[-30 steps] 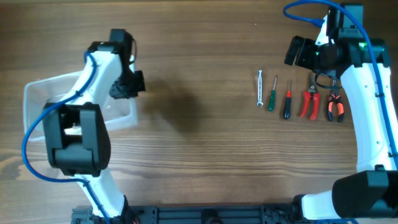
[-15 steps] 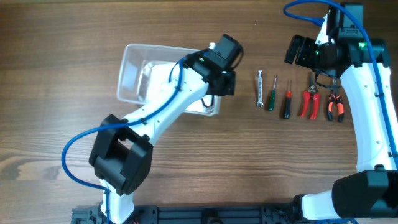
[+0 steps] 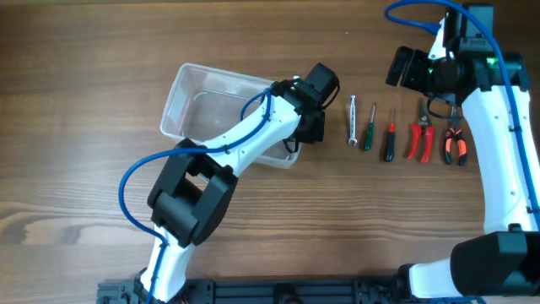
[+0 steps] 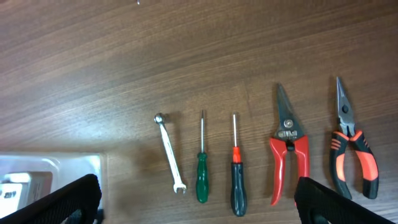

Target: Pack container

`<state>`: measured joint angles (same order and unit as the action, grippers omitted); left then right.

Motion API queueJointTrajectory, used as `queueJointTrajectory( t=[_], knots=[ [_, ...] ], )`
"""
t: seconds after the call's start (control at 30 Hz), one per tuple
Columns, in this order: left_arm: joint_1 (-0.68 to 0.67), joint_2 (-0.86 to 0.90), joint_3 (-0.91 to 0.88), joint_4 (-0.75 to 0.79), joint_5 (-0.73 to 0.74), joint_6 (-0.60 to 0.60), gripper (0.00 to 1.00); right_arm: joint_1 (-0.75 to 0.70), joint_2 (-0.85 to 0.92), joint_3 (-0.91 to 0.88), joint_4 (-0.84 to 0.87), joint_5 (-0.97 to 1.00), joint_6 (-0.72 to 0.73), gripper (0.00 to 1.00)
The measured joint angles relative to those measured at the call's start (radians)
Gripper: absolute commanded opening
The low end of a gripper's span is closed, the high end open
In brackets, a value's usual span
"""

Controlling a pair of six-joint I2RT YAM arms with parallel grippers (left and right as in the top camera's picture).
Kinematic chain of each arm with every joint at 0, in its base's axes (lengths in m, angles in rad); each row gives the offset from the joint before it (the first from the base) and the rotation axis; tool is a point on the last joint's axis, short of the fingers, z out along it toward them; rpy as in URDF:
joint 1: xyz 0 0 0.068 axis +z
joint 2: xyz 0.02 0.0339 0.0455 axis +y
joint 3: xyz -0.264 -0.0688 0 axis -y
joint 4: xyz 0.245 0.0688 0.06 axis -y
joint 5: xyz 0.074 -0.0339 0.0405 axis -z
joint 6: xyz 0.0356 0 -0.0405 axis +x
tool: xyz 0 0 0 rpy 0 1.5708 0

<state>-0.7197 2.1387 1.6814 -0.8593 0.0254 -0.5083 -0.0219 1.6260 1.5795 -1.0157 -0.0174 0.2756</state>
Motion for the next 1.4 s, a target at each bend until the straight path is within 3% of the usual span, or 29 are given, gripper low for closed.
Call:
queueJointTrajectory(
  t=[0.1, 0.33, 0.47, 0.6, 0.8, 0.93, 1.07, 1.17, 1.23, 1.3, 1.4],
  knots=[
    [0.000, 0.001, 0.000, 0.001, 0.024, -0.014, 0.79, 0.000, 0.000, 0.000, 0.003, 0.000, 0.000, 1.00],
    [0.023, -0.014, 0.109, -0.092, 0.048, 0.034, 0.86, 0.000, 0.000, 0.000, -0.025, 0.000, 0.000, 1.00],
    [0.076, -0.095, 0.203, -0.135, 0.046, 0.067, 0.93, -0.007, 0.000, 0.000, -0.035, 0.031, 0.019, 0.98],
    [0.174, -0.233, 0.258, -0.146, 0.032, 0.092, 1.00, -0.127, 0.000, 0.000, -0.035, 0.050, 0.011, 0.96],
    [0.441, -0.359, 0.267, -0.196, -0.106, 0.100, 1.00, -0.357, 0.065, 0.002, -0.073, 0.058, -0.136, 0.90],
    [0.646, -0.351, 0.267, -0.192, -0.198, 0.100, 1.00, -0.353, 0.158, 0.002, -0.115, 0.047, -0.169, 0.90],
    [0.840, -0.342, 0.267, -0.188, -0.235, 0.100, 1.00, -0.351, 0.272, 0.002, -0.157, 0.044, -0.181, 0.73],
    [0.969, -0.324, 0.267, -0.188, -0.245, 0.100, 1.00, -0.351, 0.356, 0.002, -0.177, 0.043, -0.192, 0.70],
    [1.022, -0.321, 0.267, -0.188, -0.246, 0.100, 1.00, -0.351, 0.383, 0.002, -0.174, 0.044, -0.192, 0.67],
    [1.064, -0.321, 0.267, -0.188, -0.249, 0.100, 1.00, -0.351, 0.396, 0.002, -0.153, 0.055, -0.192, 0.56],
    [1.096, -0.321, 0.267, -0.188, -0.249, 0.100, 1.00, -0.351, 0.398, 0.002, -0.140, 0.074, -0.195, 0.57]
  ],
)
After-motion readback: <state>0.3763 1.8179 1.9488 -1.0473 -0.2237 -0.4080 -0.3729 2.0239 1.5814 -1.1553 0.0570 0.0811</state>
